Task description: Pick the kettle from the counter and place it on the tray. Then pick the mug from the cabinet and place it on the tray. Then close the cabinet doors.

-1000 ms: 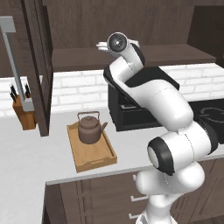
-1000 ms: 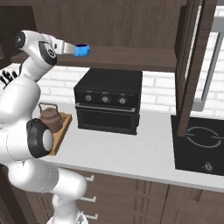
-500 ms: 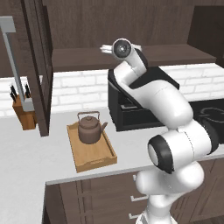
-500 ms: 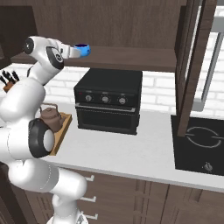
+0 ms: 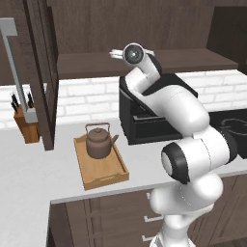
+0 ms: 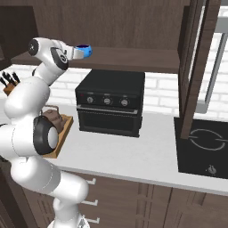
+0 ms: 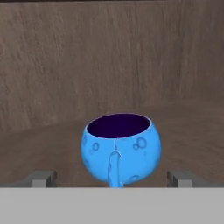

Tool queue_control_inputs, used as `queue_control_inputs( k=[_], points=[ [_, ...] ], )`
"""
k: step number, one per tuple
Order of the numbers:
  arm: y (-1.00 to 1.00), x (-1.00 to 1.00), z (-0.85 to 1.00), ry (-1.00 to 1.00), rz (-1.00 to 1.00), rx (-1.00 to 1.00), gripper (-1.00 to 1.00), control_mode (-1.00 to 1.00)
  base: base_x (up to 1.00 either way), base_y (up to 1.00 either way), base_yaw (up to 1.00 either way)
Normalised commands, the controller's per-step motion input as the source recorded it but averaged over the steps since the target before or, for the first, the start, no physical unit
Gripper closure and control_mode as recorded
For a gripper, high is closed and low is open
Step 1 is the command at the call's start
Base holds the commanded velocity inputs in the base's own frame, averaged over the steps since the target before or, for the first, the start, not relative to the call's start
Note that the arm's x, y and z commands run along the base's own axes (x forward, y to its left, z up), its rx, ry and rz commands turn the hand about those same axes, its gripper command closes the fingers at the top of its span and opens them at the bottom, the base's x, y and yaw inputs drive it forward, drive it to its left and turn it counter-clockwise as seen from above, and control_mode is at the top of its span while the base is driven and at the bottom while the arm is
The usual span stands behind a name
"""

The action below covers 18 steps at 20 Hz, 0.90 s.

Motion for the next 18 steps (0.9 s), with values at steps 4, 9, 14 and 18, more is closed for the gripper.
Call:
queue_control_inputs(
  k=[4,9,14,18],
  points=[
    [0.00,0.14,0.00,0.00,0.00,0.03,-1.00,-1.00,0.00,0.00,0.00],
    [0.00,0.13,0.00,0.00,0.00,0.03,-1.00,-1.00,0.00,0.00,0.00],
    [-0.02,0.03,-0.01,0.00,0.00,0.03,-1.00,-1.00,0.00,0.00,0.00],
    [-0.08,0.00,-0.07,0.00,0.00,0.02,-1.00,-1.00,0.00,0.00,0.00]
  ],
)
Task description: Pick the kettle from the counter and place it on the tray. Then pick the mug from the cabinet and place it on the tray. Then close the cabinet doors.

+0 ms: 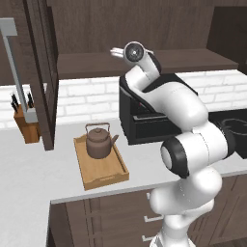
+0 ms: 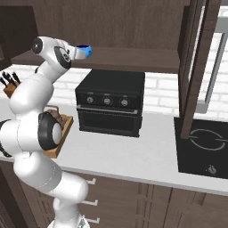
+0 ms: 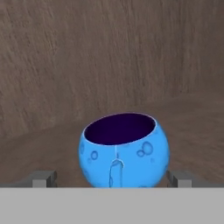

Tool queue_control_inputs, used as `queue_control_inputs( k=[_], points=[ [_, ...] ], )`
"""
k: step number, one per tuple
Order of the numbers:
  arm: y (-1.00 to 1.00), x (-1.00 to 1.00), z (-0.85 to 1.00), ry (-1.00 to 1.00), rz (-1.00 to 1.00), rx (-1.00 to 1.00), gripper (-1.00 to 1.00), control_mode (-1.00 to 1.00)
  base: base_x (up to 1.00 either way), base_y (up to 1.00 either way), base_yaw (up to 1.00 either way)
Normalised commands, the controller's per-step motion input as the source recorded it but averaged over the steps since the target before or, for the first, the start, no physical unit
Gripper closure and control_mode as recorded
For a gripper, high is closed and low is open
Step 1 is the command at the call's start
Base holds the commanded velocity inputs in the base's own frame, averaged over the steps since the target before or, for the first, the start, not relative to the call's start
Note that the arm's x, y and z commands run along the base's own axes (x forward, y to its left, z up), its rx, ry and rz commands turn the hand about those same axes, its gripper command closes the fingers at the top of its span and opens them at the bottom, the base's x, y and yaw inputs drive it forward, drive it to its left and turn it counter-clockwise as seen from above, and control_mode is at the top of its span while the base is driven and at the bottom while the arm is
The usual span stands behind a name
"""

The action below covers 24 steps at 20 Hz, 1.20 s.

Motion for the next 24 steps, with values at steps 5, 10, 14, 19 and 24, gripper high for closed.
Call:
queue_control_inputs(
  k=[5,10,14,19,24],
  points=[
    [-0.14,0.02,-0.12,0.00,0.00,0.04,-1.00,-1.00,0.00,0.00,0.00],
    [0.00,0.13,-0.02,0.00,0.00,0.00,-1.00,-1.00,0.00,0.00,0.00],
    [0.00,0.10,0.00,0.00,0.00,0.00,-1.00,-1.00,0.00,0.00,0.00],
    [-0.03,0.00,0.00,-0.03,0.00,0.01,1.00,-1.00,0.00,0.00,0.00],
    [0.00,0.00,0.00,-0.03,0.00,0.00,1.00,-1.00,0.00,0.00,0.00]
  ],
)
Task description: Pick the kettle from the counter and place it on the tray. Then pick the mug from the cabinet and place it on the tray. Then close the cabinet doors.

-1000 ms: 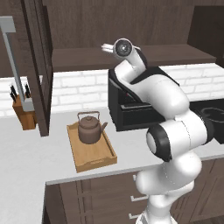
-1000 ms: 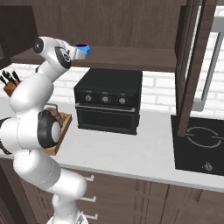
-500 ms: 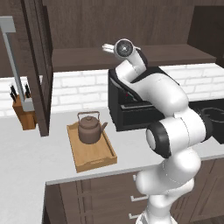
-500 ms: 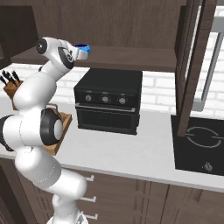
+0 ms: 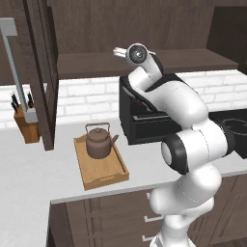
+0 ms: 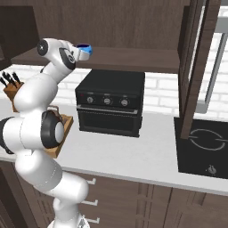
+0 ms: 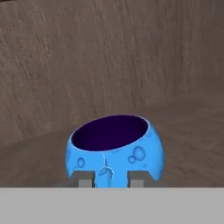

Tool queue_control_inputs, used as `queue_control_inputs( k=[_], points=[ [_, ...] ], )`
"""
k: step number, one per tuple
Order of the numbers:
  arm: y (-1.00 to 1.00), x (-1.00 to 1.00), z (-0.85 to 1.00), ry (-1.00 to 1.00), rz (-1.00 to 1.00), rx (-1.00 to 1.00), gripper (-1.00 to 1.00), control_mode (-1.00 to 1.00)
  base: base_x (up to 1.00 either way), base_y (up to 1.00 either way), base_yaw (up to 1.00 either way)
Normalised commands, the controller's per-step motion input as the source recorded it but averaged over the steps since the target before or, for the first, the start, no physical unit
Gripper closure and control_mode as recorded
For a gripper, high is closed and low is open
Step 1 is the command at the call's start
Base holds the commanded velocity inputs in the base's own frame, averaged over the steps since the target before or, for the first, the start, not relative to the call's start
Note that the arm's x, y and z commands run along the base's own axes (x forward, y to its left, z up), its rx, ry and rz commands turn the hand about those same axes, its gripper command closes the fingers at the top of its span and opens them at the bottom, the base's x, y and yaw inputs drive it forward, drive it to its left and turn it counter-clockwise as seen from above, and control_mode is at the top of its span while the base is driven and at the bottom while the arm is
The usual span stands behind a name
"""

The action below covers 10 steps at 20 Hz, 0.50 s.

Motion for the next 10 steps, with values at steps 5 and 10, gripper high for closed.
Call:
queue_control_inputs(
  k=[5,10],
  points=[
    [0.00,0.00,0.00,0.00,0.00,0.00,1.00,-1.00,0.00,0.00,0.00],
    [0.00,-0.13,0.00,-0.01,-0.01,0.00,1.00,-1.00,0.00,0.00,0.00]
  ],
)
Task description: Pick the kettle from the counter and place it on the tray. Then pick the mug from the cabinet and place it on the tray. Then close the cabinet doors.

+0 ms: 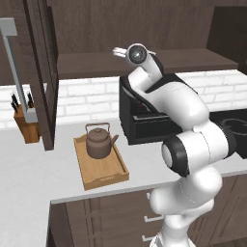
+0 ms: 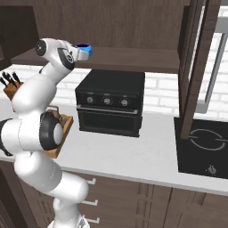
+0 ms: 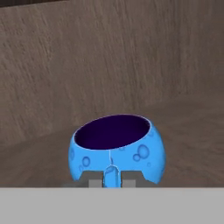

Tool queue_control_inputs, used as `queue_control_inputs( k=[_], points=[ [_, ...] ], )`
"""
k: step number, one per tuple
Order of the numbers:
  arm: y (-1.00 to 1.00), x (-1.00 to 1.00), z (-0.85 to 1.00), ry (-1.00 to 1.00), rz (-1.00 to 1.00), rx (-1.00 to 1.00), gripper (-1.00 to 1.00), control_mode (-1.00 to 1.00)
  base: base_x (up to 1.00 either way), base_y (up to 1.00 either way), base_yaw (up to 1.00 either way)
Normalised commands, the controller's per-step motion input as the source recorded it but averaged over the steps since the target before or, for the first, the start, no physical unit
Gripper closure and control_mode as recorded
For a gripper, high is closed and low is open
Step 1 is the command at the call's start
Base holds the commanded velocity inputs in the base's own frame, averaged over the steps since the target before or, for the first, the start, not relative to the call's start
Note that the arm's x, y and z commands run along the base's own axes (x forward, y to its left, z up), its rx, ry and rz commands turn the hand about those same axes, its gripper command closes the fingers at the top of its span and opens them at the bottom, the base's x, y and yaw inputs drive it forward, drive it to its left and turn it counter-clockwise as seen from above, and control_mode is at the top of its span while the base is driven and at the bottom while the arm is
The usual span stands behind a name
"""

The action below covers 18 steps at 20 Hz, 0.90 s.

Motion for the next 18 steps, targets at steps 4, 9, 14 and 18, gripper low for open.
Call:
queue_control_inputs(
  k=[4,9,14,18],
  points=[
    [0.00,-0.24,-0.01,0.00,0.00,0.00,1.00,-1.00,0.00,0.00,0.00],
    [-0.09,-0.68,0.00,-0.13,0.01,0.03,1.00,-1.00,0.00,0.00,0.00],
    [-0.02,-0.93,0.07,-0.28,0.07,0.00,1.00,-1.00,0.00,0.00,0.00],
    [0.06,-0.75,0.26,-0.12,0.18,0.00,1.00,-1.00,0.00,0.00,0.00]
  ],
)
